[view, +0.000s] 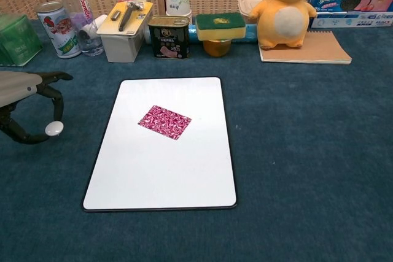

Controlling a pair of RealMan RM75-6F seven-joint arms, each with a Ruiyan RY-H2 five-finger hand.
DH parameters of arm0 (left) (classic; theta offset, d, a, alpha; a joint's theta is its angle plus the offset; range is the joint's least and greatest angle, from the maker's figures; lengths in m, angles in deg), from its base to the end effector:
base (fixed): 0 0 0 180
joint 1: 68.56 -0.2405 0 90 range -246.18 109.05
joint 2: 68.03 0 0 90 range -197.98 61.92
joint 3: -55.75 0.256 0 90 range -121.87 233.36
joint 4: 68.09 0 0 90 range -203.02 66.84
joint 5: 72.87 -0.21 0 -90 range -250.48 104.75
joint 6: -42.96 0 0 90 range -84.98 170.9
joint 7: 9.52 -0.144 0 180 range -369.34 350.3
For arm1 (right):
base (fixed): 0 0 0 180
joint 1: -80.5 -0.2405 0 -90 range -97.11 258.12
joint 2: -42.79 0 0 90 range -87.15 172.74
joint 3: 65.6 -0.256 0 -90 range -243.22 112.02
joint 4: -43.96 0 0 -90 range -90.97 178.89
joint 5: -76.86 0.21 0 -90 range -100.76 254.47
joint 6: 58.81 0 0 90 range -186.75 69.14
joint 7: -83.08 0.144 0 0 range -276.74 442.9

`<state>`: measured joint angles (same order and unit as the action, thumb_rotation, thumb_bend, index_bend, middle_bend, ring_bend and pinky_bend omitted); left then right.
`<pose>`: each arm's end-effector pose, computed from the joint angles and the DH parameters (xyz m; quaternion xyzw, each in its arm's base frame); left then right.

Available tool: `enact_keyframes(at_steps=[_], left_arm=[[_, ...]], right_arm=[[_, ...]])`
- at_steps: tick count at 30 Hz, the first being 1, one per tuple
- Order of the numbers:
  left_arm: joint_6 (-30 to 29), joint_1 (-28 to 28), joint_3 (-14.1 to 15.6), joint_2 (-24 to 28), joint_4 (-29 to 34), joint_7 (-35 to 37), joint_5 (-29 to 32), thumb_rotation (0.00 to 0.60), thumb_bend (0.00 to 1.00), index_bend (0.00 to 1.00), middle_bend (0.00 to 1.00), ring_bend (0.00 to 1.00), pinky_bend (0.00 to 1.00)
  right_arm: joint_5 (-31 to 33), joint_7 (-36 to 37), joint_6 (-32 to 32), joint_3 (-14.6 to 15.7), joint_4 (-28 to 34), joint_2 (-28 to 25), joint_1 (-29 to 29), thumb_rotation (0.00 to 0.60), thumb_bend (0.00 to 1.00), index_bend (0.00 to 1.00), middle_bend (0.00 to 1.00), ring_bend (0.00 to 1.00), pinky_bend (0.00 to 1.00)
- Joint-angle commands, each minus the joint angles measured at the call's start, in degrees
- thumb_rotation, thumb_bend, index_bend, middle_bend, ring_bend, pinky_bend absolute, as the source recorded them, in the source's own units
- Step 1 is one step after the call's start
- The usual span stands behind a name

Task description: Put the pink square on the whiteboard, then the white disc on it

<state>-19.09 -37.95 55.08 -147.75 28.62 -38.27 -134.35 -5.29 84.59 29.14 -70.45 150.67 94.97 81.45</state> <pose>-0.2250 0.2668 0.0143 -0.7426 -0.4061 -0.2619 0.4638 -0.2928 -0.1551 0.2140 0.5298 -0.4222 0.3951 0.6204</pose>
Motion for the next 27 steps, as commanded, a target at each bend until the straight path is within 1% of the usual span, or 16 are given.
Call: enact_keyframes(at_steps=[1,5,8,12,19,27], left_arm=[[1.16,1.51,-1.66,-0.07,1.41,-1.04,1.69,0.6,0.27,0.5,0.0,0.0,0.03],[2.48,3.67,-3.8,-0.72,2.97,-2.66,4.35,0.6,0.27,0.5,0.0,0.0,0.03],[3.95,6.53,-6.2,-2.28,3.88,-4.9,8.15,0.6,0.27,0.5,0.0,0.0,0.03],[4.74,10.9,-8.21,-6.06,3.21,-9.75,13.16,0.6,0.27,0.5,0.0,0.0,0.03],[2.87,16.37,-9.31,-12.31,0.89,-17.25,21.02,0.6,0.26,0.5,0.0,0.0,0.03],[0.96,19.72,-10.31,-16.17,-1.42,-20.04,26.49,0.6,0.25,0.5,0.0,0.0,0.03]], right_arm=[[-0.17,-0.25,-0.02,0.1,0.0,0.11,-0.02,0.6,0.02,0.07,0.0,0.0,0.0],[-0.03,-0.69,-0.37,0.17,0.01,0.29,-0.17,0.6,0.02,0.07,0.0,0.0,0.0],[0.18,-0.92,-0.52,0.15,0.01,0.34,-0.24,0.6,0.02,0.07,0.0,0.0,0.0],[0.62,-0.77,-0.52,-0.04,-0.2,0.33,-0.26,0.6,0.02,0.07,0.0,0.0,0.0],[1.63,-0.95,-1.75,-0.21,-0.55,0.56,-0.82,0.6,0.02,0.07,0.0,0.0,0.0],[1.39,-0.84,-2.41,0.03,-0.7,0.69,-1.12,0.6,0.02,0.07,0.0,0.0,0.0]])
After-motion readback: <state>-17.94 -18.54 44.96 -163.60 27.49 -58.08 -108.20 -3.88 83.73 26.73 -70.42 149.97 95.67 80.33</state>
